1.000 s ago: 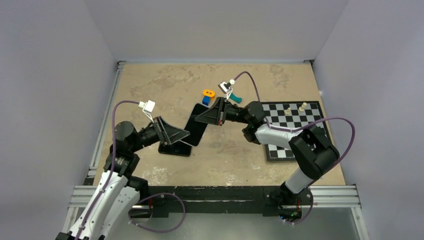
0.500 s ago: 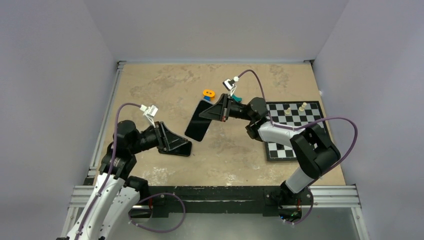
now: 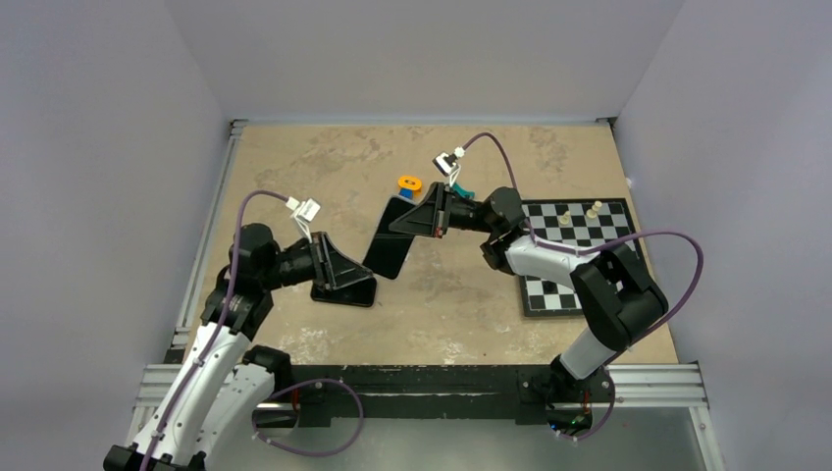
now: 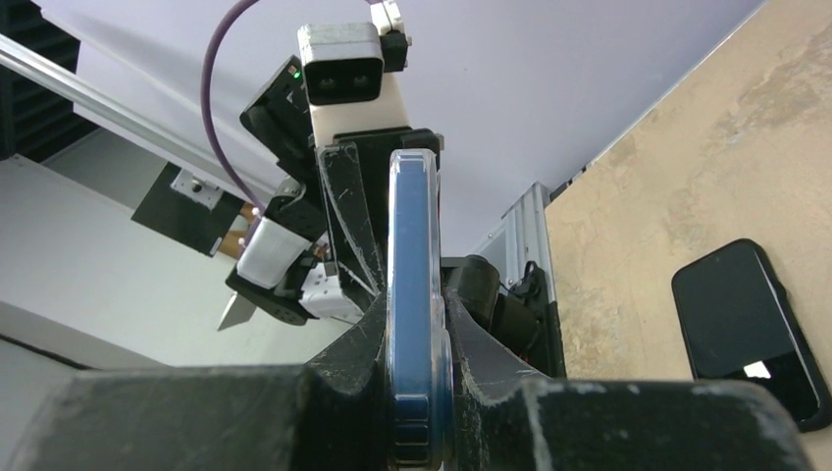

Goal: Take the phone out of the phone case
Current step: Adjust the phone, then remove the phone case from the phone.

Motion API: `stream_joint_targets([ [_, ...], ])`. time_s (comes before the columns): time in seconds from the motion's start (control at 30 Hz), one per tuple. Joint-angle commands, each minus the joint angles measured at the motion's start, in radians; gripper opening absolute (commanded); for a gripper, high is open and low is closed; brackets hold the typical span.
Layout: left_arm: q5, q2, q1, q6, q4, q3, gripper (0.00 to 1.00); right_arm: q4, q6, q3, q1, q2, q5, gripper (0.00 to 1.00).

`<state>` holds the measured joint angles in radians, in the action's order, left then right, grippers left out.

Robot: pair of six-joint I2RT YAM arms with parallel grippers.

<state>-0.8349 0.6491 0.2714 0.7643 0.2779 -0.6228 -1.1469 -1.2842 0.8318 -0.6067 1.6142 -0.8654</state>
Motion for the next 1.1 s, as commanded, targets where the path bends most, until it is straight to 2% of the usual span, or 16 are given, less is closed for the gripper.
stream_joint_targets([
  [0.0,-0.072,0.023,0.003,-0.022,-0.075,-0.058,0.26,-0.082,-0.032,0.061,0.0,-0.019,-0.043,0.0],
  [0.13,-0.13,0.054,0.003,-0.048,-0.092,-0.072,0.12,-0.085,-0.044,0.074,-0.001,-0.014,-0.083,0.0],
  [0.33,-0.188,0.052,0.003,-0.074,-0.16,-0.08,0.05,-0.174,-0.162,0.113,-0.002,0.043,-0.143,0.0],
  [0.37,-0.192,0.046,0.003,-0.075,-0.176,-0.08,0.0,-0.204,-0.194,0.119,-0.002,0.057,-0.151,0.0],
  [0.63,-0.229,0.009,0.003,-0.044,-0.369,-0.044,0.0,-0.441,-0.445,0.197,-0.013,0.184,-0.173,0.0],
  [0.97,-0.221,0.032,0.003,-0.055,-0.395,-0.046,0.0,-0.638,-0.648,0.27,-0.041,0.261,-0.157,0.0],
  [1.07,-0.229,0.046,0.003,-0.057,-0.408,-0.041,0.0,-0.645,-0.668,0.286,-0.05,0.267,-0.156,0.0],
])
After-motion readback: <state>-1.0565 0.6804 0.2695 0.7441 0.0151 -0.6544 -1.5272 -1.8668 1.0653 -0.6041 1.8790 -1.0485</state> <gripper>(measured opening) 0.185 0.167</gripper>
